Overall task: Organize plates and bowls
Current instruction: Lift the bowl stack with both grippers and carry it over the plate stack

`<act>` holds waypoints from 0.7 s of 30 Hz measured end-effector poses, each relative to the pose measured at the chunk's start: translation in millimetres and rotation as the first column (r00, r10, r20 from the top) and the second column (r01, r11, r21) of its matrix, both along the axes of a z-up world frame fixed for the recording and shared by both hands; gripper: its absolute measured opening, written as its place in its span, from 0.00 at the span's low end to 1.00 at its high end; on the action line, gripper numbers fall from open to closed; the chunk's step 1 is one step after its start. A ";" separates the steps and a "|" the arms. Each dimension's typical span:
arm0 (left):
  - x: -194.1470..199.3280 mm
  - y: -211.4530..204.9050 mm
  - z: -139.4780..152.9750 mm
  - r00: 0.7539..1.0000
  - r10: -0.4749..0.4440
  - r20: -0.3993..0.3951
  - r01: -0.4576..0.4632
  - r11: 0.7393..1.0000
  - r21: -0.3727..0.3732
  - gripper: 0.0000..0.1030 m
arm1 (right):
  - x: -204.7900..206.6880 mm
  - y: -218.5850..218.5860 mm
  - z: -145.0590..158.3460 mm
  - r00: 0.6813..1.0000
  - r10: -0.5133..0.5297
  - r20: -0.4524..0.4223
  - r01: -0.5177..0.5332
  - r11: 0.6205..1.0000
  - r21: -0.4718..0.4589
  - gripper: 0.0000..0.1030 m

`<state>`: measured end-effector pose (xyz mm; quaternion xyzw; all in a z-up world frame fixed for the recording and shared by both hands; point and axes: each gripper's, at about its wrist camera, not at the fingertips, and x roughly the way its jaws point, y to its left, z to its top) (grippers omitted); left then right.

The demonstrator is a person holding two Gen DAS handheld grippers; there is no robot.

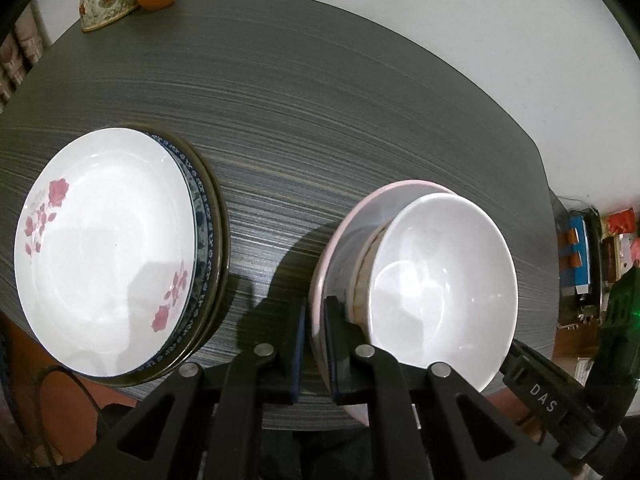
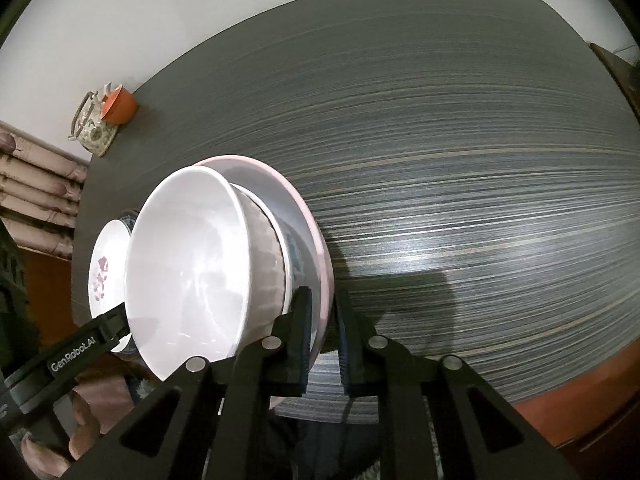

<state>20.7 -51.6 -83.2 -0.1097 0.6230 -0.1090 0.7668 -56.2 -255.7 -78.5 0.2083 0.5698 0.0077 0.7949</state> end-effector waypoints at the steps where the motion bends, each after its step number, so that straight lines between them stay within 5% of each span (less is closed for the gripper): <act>1: -0.2 0.3 0.3 1.000 -0.001 0.002 0.001 1.000 0.000 0.07 | 0.9 3.0 -0.3 1.000 0.001 0.003 -0.001 1.000 -0.006 0.13; 21: 1.2 -1.6 4.8 1.000 0.002 0.024 -0.002 1.000 -0.004 0.07 | 4.4 6.5 0.5 1.000 -0.001 0.012 0.001 1.000 -0.026 0.12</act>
